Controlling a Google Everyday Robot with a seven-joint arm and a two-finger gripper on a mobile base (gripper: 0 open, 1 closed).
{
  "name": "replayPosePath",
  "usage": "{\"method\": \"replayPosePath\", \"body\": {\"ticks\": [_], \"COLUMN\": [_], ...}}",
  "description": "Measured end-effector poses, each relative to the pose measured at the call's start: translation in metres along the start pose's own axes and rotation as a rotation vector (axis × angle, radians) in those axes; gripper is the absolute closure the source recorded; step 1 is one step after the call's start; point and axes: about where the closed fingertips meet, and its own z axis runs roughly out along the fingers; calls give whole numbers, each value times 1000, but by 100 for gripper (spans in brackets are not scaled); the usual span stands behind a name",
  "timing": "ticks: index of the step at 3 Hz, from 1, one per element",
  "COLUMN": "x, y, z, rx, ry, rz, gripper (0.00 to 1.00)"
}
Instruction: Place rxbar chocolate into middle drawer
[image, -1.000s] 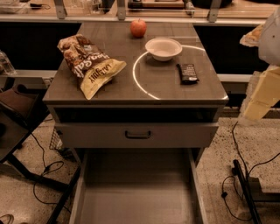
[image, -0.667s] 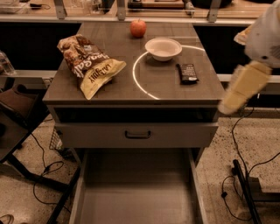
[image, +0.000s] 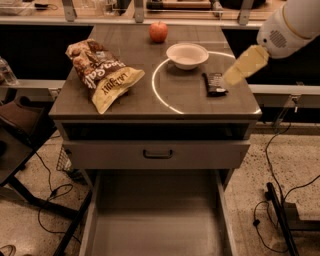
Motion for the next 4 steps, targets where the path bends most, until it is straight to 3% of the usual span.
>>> {"method": "replayPosePath", "body": {"ticks": [1,2,3,4], "x": [0,10,12,11], "y": [-33,-44,-45,-43], "z": [31,50,52,54], "rx": [-2,3,6,9], "ry": [83,145,150,157], "rz": [201,374,424,423], "gripper": [0,0,0,0]}}
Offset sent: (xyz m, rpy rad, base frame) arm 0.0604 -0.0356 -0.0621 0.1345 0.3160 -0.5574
